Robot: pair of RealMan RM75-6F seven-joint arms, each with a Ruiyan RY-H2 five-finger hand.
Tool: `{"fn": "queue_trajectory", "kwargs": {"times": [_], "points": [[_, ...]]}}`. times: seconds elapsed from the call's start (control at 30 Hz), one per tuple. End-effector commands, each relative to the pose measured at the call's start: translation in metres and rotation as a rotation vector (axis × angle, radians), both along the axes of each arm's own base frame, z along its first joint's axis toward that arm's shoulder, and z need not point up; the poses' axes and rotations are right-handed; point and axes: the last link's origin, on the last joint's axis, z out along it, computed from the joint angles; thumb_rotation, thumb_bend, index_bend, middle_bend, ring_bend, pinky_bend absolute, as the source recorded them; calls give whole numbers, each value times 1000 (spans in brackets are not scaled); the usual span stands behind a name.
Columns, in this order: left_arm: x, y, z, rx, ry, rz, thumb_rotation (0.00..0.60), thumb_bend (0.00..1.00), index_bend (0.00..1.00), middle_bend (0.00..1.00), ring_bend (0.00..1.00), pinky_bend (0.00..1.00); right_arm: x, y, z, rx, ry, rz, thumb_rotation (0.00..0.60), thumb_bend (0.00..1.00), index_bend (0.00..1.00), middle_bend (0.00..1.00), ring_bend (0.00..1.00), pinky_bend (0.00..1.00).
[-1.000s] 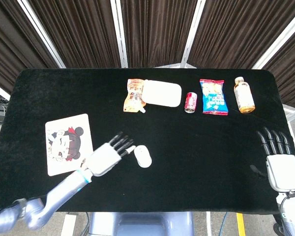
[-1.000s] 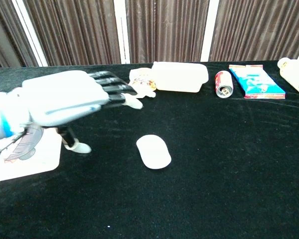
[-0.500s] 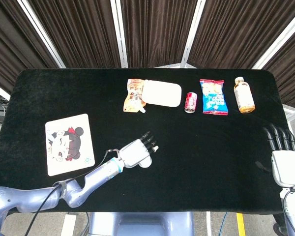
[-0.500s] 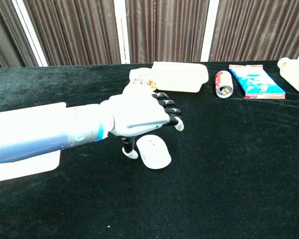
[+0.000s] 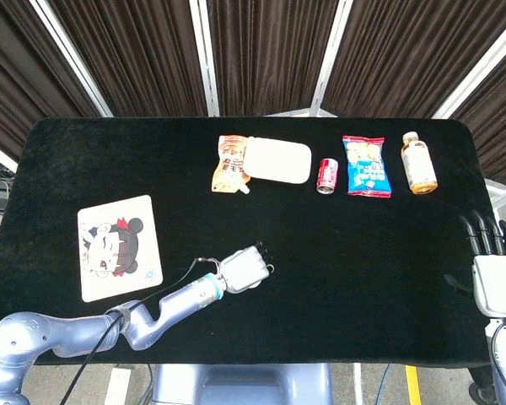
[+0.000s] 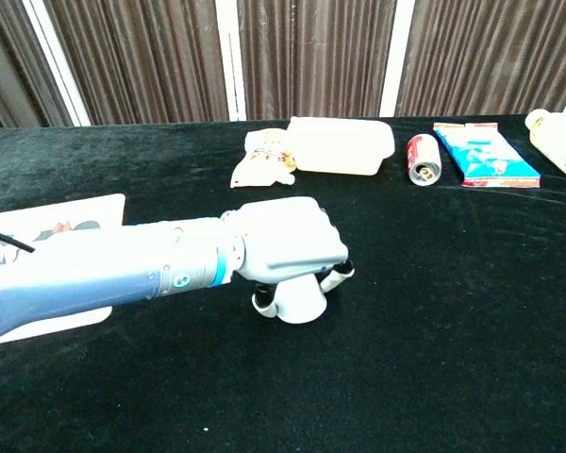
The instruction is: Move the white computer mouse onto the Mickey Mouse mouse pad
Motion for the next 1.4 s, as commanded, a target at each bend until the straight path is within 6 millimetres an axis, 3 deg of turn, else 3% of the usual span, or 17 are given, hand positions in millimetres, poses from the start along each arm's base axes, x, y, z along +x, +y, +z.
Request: {"fn": "queue_trajectory", "kwargs": {"times": [0.03, 0.27, 0.47, 0.6, 0.87, 1.13, 1.4], "points": [[-2, -1, 2, -1, 14, -50, 600, 30, 567, 419, 387, 345, -1, 0, 0, 0, -1, -2, 600, 0, 18, 0, 0, 0], [-14, 0, 27, -5, 20, -159, 600, 29, 606, 446, 409, 377, -1, 0, -1, -1, 0, -6, 600, 0, 18, 0, 0, 0], [-49, 6, 68, -3, 48, -251, 600, 29, 618, 453, 413, 380, -1, 0, -4, 2, 8, -10, 600, 0, 18, 0, 0, 0], [-101, 11, 123, -1, 74, -351, 600, 29, 618, 453, 413, 380, -1, -1, -10, 12, 23, -20, 600, 0, 18, 0, 0, 0], [-174, 15, 172, -59, 188, -451, 600, 30, 632, 459, 417, 388, 3, -3, -15, 7, 57, -9, 600, 0, 18, 0, 0, 0], [-227, 14, 203, -71, 287, -441, 600, 31, 637, 466, 421, 392, 7, -5, -22, 8, 86, -1, 600, 0, 18, 0, 0, 0], [-246, 18, 197, -86, 368, -439, 600, 31, 636, 470, 424, 396, 11, -8, -25, 6, 97, 5, 600, 0, 18, 0, 0, 0]]}}
